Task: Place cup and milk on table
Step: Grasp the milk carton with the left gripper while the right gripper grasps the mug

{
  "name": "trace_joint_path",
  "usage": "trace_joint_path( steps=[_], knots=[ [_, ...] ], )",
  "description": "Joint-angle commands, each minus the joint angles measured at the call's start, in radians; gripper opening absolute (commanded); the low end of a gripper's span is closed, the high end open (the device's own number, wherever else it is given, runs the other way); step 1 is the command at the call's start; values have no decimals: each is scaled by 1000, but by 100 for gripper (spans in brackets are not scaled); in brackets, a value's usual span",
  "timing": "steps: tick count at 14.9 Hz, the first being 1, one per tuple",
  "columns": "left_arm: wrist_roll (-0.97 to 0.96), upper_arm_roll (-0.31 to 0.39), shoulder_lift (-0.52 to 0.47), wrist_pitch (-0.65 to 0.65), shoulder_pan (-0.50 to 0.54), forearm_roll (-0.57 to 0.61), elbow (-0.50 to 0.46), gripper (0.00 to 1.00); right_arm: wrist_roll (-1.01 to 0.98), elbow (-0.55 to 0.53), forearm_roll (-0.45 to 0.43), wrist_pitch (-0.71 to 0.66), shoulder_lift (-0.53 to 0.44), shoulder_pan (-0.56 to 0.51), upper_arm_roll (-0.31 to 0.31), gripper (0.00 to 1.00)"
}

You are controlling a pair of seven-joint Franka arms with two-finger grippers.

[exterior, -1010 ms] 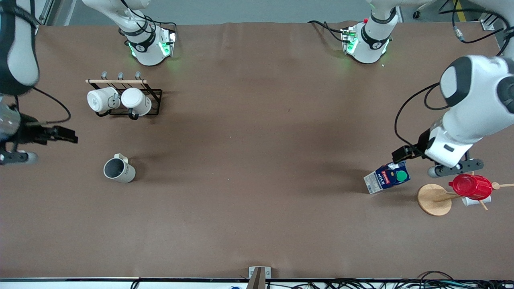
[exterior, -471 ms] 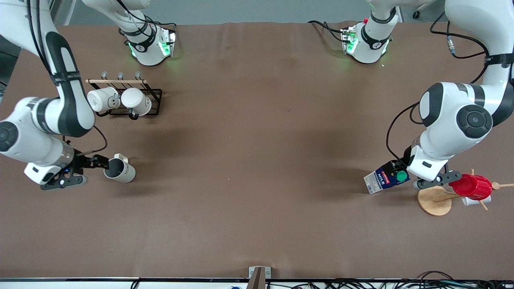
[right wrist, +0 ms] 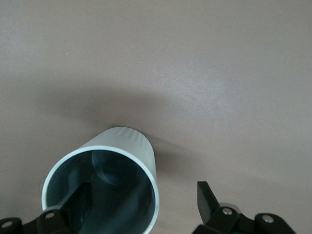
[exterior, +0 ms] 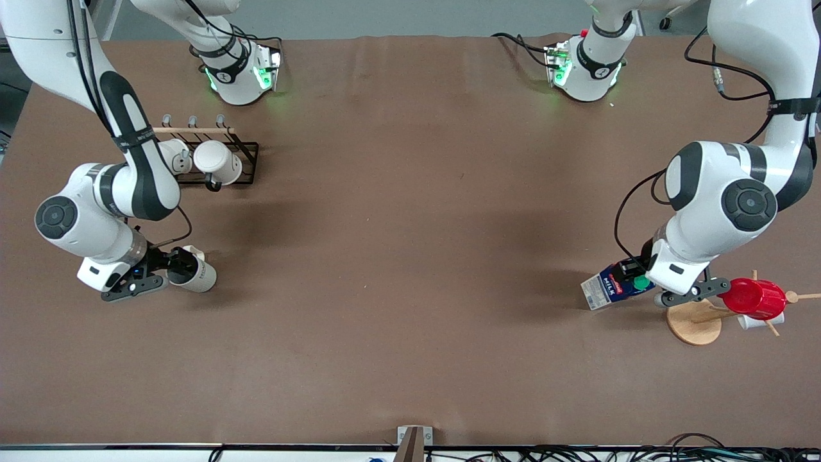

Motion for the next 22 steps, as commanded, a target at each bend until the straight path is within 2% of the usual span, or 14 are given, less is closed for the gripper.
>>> trace_joint_path(
  steps=[1,2,3,4,6,7,8,11,15,16,17,19,22],
  knots=[
    [-22,-2,13,9,0,18,16,49,-13,-15,-10,24,7,1,2,70],
    [-22,-2,13,9,0,18,18,43,-13,-15,-10,36,13,1,2,58],
    [-21,-2,11,4,-4,18,24,31,-10,-15,-10,36,15,1,2,46],
    [-19,-2,10,0,-8,20,29,25,-9,-14,-10,38,15,1,2,38],
    [-19,-5,-1,-8,-14,23,39,22,-3,-11,-5,39,16,3,2,25],
    [-19,-25,-9,-8,-18,23,39,22,5,-9,1,33,16,3,2,10],
    [-19,-46,-18,-8,-18,22,39,23,17,-6,3,27,15,3,2,2],
    [-19,-112,-26,-37,-24,23,62,23,33,8,3,12,10,3,4,0],
    [-22,-129,-24,-102,-107,25,114,23,337,95,4,-251,-47,93,21,0],
    [-49,-129,-24,-105,-129,26,119,23,423,110,4,-284,-51,111,56,0],
    [-86,-129,-24,-105,-153,26,124,23,507,120,7,-298,-53,110,121,0],
    [-149,-129,-16,-105,-211,28,142,22,662,127,7,-283,-47,115,229,0],
    [-226,-129,10,-105,-283,26,186,22,821,176,4,-245,-24,124,349,0]
  ],
)
